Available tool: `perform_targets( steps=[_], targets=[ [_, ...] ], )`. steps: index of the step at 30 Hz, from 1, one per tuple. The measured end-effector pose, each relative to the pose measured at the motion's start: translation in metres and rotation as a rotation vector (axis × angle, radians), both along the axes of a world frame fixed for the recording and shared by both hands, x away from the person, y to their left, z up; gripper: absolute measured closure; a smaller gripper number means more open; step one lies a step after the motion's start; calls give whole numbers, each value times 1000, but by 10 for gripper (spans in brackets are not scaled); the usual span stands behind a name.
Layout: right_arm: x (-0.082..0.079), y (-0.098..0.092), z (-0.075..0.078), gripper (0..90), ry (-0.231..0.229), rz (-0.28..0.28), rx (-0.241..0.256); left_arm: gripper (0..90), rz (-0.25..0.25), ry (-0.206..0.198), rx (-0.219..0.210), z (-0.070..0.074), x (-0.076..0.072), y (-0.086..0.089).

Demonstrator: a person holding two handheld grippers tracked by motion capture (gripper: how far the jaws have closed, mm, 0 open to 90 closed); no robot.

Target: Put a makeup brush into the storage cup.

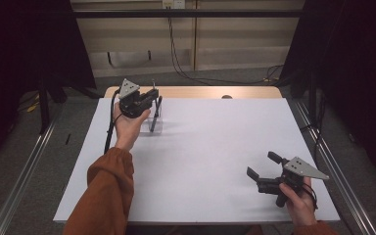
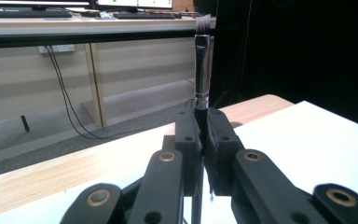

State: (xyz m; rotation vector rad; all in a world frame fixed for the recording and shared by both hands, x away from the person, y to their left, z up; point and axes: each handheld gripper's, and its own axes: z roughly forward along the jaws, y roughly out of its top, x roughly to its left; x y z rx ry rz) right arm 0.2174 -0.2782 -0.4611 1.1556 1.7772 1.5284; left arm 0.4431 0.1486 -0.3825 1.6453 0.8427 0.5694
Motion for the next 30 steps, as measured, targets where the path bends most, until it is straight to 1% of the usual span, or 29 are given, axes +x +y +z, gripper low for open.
perform_targets(
  steps=[3, 4, 6, 11, 12, 13, 14, 15, 29, 30],
  targets=[
    [0, 0, 0, 0, 0, 2, 0, 849, -10, 7, 15, -3, -1, -3],
    [0, 0, 0, 0, 0, 2, -2, 848, -9, 12, 12, -4, -1, -4],
    [0, 0, 0, 0, 1, 2, 1, 848, -13, 13, 28, -6, -1, -4],
    [0, 0, 0, 0, 0, 2, 0, 848, -18, 23, 33, -9, -1, -3],
    [0, 0, 0, 0, -1, 2, 2, 848, -18, 27, 27, -10, -1, -4],
    [0, 0, 0, 0, -2, 2, 2, 848, -18, 22, 37, -10, -1, -3],
    [0, 0, 0, 0, -1, 2, 2, 848, -14, 25, 31, -12, -1, -3],
    [0, 0, 0, 0, 0, 2, -1, 849, -16, 22, 37, -13, -1, -2],
    [0, 0, 0, 0, 0, 5, -1, 849, -12, 55, 44, -26, -2, -1],
    [1, 0, 0, 0, 0, 6, -1, 849, -13, 55, 55, -27, -2, -1]
  ],
)
